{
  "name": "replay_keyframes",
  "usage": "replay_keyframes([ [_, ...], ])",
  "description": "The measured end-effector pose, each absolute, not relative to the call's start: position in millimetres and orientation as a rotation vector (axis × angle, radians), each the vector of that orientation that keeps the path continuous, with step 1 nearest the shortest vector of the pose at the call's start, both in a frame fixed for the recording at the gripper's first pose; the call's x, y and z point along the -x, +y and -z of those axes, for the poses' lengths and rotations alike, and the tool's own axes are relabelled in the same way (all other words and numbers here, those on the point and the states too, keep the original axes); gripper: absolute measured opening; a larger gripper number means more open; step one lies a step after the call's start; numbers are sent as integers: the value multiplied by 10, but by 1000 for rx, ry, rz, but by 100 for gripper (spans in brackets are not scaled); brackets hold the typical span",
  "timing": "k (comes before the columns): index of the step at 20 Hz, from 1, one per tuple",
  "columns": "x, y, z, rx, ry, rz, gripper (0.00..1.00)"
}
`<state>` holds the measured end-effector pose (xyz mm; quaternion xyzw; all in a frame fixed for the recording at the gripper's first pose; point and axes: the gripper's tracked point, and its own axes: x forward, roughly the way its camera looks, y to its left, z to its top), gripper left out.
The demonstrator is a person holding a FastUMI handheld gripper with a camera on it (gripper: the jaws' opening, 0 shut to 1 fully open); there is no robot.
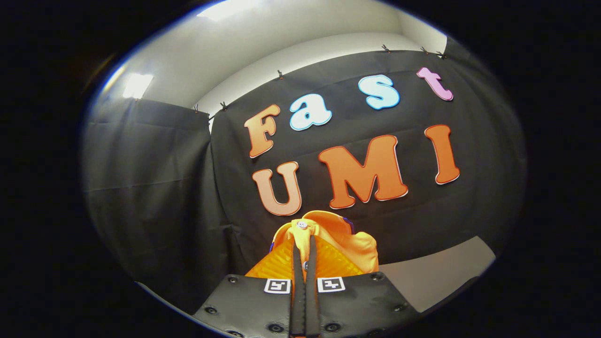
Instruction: Put the clothes into the washing machine and then close the washing machine lid.
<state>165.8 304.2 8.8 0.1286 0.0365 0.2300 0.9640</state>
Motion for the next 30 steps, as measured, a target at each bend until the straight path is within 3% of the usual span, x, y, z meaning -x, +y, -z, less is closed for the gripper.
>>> replay_keyframes([
  [11, -2019, 4748, 839, -336, 219, -489, 8],
  [19, -2372, 5136, 1698, -306, 325, -393, 7],
  [30, -2468, 5194, 3484, -272, 638, -305, 8],
])
